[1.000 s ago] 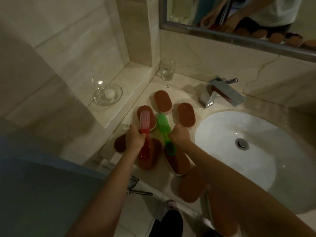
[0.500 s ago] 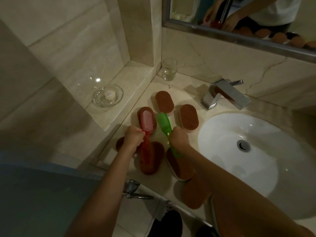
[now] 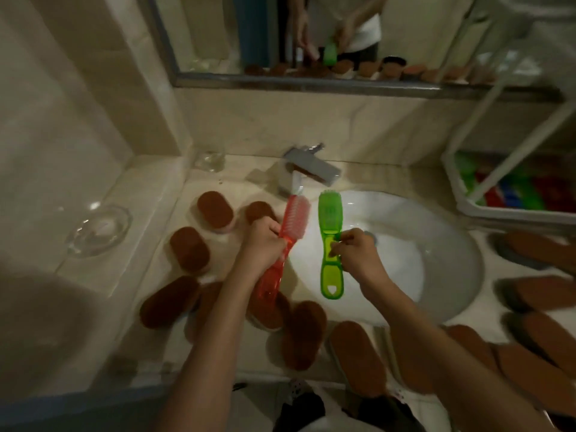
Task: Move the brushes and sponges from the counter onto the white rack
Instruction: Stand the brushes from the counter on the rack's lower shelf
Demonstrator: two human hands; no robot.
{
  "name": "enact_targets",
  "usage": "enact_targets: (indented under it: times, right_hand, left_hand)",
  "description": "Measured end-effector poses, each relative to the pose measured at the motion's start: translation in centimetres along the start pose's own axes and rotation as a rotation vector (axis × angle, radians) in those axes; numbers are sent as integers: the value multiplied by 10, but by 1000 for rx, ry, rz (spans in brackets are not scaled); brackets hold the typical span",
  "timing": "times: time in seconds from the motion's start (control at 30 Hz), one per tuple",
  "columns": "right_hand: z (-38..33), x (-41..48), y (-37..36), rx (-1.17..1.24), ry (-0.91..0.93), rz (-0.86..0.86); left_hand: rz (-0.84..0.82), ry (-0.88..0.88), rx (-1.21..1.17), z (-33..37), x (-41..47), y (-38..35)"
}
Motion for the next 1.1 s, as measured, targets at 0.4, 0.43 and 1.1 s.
enact_targets:
  times: [0.4,0.43,1.1]
  right_hand:
    - [4,8,239,439,2,420]
    - [1,12,256,467,1,422]
    - [-10,193,426,804,-246,360]
  left_hand:
    - [-432,-265,124,179,-16,-185]
    - [-452,-258,88,192,-16,-201]
    - [-242,375,-819,316,53,-382]
Point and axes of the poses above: each hand's wrist, its own x-axis towards the middle knuckle, its own y-axis out of the back of the hand, z = x × y, the point moved 2 cm from there along x, towards the middle knuckle, and after that the axes turned 12 degrees about x, right-handed, at the moved point
